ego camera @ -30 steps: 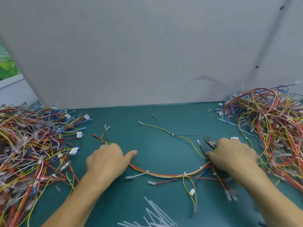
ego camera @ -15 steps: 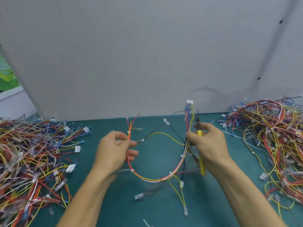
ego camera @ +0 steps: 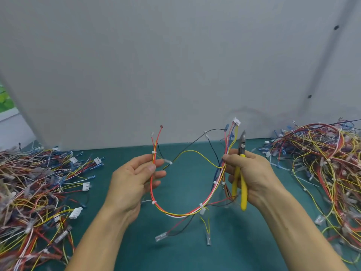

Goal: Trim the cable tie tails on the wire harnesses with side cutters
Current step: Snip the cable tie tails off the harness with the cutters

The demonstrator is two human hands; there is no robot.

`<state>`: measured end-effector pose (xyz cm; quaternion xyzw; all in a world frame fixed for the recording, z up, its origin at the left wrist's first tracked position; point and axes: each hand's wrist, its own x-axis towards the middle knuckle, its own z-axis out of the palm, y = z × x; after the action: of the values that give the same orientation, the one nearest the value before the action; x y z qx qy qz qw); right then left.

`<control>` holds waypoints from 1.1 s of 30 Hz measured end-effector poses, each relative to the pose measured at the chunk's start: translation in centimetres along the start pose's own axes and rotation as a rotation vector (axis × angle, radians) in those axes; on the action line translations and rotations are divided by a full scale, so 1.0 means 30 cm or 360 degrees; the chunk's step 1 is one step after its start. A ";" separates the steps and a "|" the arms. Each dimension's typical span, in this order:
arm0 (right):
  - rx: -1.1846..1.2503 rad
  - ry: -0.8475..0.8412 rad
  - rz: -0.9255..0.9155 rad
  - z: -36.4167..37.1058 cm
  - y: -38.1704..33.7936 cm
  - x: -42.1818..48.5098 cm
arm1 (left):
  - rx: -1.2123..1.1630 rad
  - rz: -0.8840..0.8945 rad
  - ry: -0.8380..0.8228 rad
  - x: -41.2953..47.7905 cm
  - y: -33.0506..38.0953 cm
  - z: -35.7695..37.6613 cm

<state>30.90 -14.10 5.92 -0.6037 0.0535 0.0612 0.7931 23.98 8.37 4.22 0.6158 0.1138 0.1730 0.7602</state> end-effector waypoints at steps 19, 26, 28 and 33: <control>0.0699 -0.0629 0.0102 0.024 0.002 0.006 | -0.0051 0.0092 0.0032 0.006 -0.023 0.013; 0.0783 -0.0694 0.0126 0.011 0.014 0.013 | -0.0204 0.0044 0.0029 0.009 -0.012 0.010; 0.0689 -0.0637 0.0105 0.012 0.011 0.013 | -0.0193 0.0043 0.0041 0.010 -0.012 0.008; 0.0017 -0.0220 -0.0194 0.013 -0.006 -0.002 | -0.0022 0.0031 0.0130 0.014 -0.027 0.003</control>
<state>30.87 -13.76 6.20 -0.5959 -0.0378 0.0540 0.8004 24.48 8.32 3.47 0.6040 0.1376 0.2060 0.7575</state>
